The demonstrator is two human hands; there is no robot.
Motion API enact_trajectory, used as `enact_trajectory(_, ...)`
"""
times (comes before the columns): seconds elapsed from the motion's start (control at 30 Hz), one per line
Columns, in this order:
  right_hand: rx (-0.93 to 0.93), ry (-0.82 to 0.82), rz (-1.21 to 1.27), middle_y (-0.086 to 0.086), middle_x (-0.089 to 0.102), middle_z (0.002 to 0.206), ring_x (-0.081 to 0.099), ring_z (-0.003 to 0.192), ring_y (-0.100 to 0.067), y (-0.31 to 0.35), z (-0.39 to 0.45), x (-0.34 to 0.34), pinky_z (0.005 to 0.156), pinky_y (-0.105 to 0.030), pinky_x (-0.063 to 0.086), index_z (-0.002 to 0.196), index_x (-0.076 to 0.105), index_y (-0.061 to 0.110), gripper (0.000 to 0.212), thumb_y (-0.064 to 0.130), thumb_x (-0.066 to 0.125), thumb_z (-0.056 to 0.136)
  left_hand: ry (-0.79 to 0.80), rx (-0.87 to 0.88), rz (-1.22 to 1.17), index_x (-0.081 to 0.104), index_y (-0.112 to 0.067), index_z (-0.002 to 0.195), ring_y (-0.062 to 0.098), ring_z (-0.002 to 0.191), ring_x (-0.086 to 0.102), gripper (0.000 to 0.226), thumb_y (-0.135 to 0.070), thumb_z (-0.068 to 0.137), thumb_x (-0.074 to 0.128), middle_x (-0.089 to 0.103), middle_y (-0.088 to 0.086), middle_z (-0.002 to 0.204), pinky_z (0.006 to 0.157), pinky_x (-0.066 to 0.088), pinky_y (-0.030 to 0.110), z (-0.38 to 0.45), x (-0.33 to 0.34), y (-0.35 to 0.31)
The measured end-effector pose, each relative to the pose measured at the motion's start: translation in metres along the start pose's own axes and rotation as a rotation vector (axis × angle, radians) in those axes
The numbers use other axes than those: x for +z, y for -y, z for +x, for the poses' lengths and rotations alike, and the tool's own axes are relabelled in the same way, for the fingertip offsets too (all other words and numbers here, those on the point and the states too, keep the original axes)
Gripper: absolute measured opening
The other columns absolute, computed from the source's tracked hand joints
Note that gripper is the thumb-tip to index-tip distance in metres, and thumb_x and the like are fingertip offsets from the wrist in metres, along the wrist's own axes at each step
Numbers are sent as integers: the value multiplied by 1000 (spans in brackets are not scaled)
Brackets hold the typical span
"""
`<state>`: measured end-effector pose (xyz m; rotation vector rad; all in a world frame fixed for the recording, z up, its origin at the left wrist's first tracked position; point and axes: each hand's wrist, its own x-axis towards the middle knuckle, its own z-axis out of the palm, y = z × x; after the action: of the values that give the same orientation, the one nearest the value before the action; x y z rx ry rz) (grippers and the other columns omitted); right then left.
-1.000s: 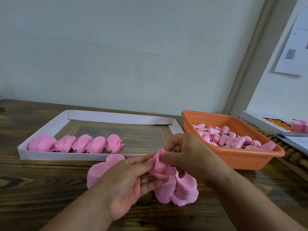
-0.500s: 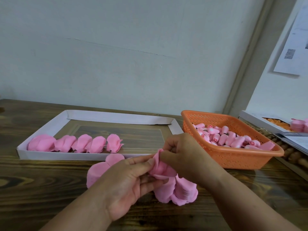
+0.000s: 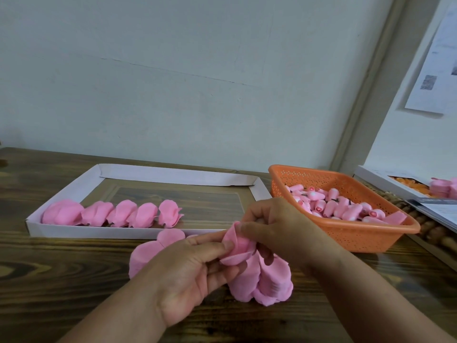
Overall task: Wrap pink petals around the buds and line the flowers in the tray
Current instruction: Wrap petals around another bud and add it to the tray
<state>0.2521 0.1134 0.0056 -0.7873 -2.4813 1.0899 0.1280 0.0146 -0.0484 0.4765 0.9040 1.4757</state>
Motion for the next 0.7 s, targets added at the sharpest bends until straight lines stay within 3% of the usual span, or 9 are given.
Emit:
enact_trajectory(0.13, -22, -25, 4, 5, 57, 51, 51, 45, -8, -3, -1, -5, 48, -24, 44, 74, 63, 15, 18, 25, 63, 89, 0, -4, -30, 75, 5, 90, 22, 70, 72, 24, 0, 69, 63, 72, 22, 96, 53, 58, 25, -1, 2, 1)
enact_trajectory(0.2, -171, -129, -86, 10, 62, 79, 57, 69, -1, -6, -7, -9, 64, -22, 49, 88, 62, 29, 13, 36, 71, 81, -9, 12, -69, 75, 6, 86, 23, 72, 72, 23, 1, 67, 63, 72, 21, 95, 56, 60, 29, -1, 2, 0)
enact_trajectory(0.23, -273, -126, -133, 10, 61, 99, 57, 89, 2, -8, -11, -11, 76, -19, 48, 97, 61, 33, 25, 38, 74, 76, -15, 17, -94, 74, 7, 87, 24, 75, 72, 24, 1, 67, 63, 72, 22, 96, 61, 61, 32, -1, 2, 0)
enact_trajectory(0.33, -465, 30, -212, 12, 40, 138, 35, 129, 5, -12, -22, -11, 99, -6, 30, 109, 61, 35, 46, 27, 81, 67, -21, 20, -118, 73, 9, 90, 27, 82, 70, 26, 1, 68, 63, 71, 24, 100, 68, 60, 37, 0, 2, 0)
enact_trajectory(0.43, -463, 36, -350, 20, 29, 144, 24, 133, 10, -13, -19, -3, 103, -6, 24, 106, 60, 39, 42, 26, 79, 71, 3, 21, -97, 75, 7, 86, 25, 79, 72, 23, 1, 67, 63, 72, 23, 99, 68, 61, 36, -1, 3, 1)
enact_trajectory(0.6, -474, -54, -352, 18, 43, 136, 33, 128, 6, -13, -13, -3, 100, -14, 31, 88, 68, 35, 17, 24, 75, 77, 56, -15, -97, 75, 4, 91, 23, 80, 72, 25, 2, 68, 66, 72, 20, 101, 66, 61, 32, -2, 1, -2)
enact_trajectory(0.7, -466, -103, -288, 16, 50, 130, 41, 124, 2, -15, -10, -2, 98, -15, 34, 79, 70, 20, 4, 17, 72, 82, 59, -45, -112, 75, 5, 91, 23, 74, 71, 28, 5, 64, 67, 72, 21, 100, 63, 61, 32, -1, 1, -2)
